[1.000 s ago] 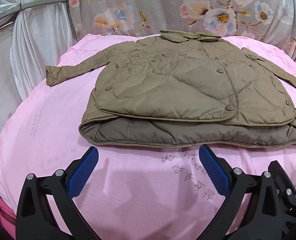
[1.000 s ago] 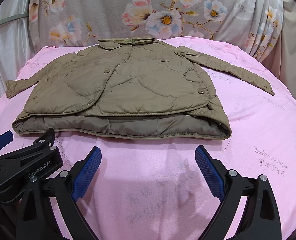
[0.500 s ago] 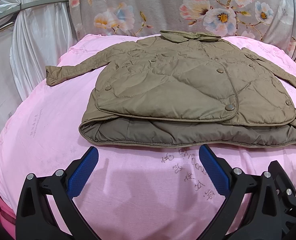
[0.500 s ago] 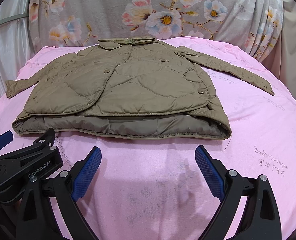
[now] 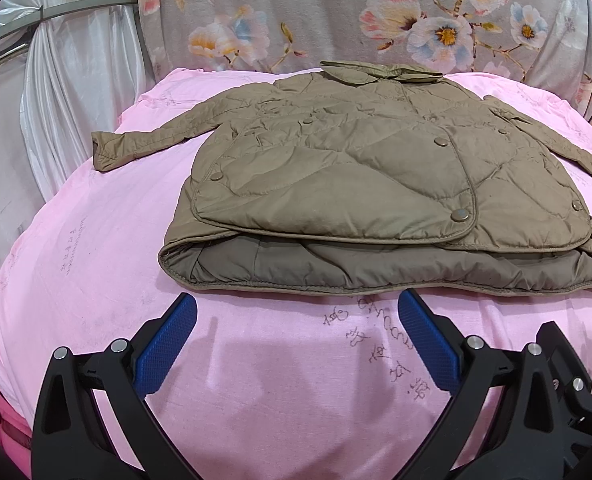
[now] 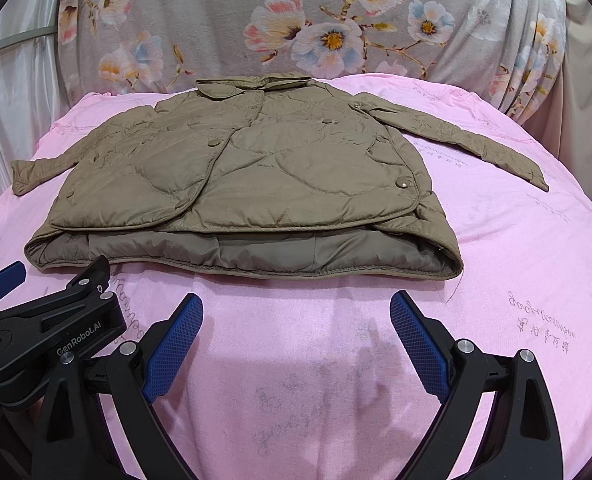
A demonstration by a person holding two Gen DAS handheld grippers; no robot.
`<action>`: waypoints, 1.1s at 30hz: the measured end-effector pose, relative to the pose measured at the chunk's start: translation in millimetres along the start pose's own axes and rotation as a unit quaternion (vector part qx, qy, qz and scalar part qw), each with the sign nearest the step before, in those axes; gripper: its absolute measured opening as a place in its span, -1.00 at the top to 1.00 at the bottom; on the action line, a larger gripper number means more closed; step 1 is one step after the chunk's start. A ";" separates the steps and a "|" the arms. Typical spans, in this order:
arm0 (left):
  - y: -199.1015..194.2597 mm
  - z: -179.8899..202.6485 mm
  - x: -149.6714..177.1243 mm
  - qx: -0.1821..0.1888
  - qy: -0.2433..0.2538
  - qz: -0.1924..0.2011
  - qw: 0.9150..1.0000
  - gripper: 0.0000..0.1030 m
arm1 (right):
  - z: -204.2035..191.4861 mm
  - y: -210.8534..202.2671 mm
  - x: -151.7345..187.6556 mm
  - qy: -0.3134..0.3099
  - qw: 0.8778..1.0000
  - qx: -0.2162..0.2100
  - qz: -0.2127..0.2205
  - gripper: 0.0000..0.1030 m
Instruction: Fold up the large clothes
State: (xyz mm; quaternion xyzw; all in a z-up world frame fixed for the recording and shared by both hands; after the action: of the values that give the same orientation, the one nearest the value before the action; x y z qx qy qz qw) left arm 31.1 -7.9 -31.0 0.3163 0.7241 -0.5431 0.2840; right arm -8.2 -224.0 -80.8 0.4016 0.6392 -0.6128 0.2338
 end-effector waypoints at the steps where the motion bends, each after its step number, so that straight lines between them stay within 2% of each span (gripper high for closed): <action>1: 0.0 -0.1 0.0 0.000 0.000 0.000 1.000 -0.91 | -0.1 -0.1 0.0 0.000 1.000 0.000 0.000 -0.80; 10: 0.2 -0.5 -0.2 0.001 -0.001 0.000 1.000 -0.91 | -0.4 0.9 -0.2 0.003 1.000 -0.008 -0.008 -0.80; 14: 2.6 -4.0 0.0 0.013 -0.013 -0.008 1.000 -0.91 | 19.9 -2.9 -11.2 0.041 0.999 -0.032 -0.003 -0.80; 17: 8.4 -16.0 -2.0 0.038 -0.043 -0.026 0.998 -0.91 | 57.6 -7.1 -29.3 0.072 0.997 -0.015 0.013 -0.80; 20: 16.1 -32.2 -9.3 0.043 -0.063 -0.038 0.996 -0.91 | 112.8 -12.9 -58.2 0.105 0.993 0.008 0.049 -0.80; 22: 17.4 -43.5 -21.0 0.037 -0.069 -0.028 0.997 -0.91 | 153.5 -14.3 -78.5 0.131 0.989 0.020 0.072 -0.80; 25: 21.9 -59.2 -45.1 0.022 -0.072 -0.016 0.997 -0.91 | 214.7 1.7 -105.2 0.177 0.982 0.039 0.061 -0.80; 28: 30.9 -70.6 -69.2 0.013 -0.075 -0.011 0.997 -0.91 | 274.9 26.1 -121.8 0.233 0.970 0.053 0.052 -0.80; 32: 45.4 -79.3 -95.8 0.013 -0.086 -0.002 0.996 -0.91 | 350.0 53.5 -124.7 0.314 0.945 0.070 0.050 -0.80; 33: 50.7 -80.4 -102.2 0.013 -0.091 0.000 0.996 -0.91 | 369.4 63.7 -122.0 0.342 0.936 0.070 0.048 -0.80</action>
State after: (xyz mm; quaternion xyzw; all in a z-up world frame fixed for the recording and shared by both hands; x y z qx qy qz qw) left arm 129.8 65.2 35.4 0.2693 0.6882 -0.5793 0.3439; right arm 40.7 -615.1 -73.8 0.6329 0.6158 -0.4693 0.0014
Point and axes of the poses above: each gripper's, at about its wrist camera, not at the fingertips, and y roughly the way its jaws point, z to its right, x to its underside, the point moved 5 cm from there along y, roughly the way its jaws point, and after that the axes turned 10 degrees about -x, right-handed, at the moved point
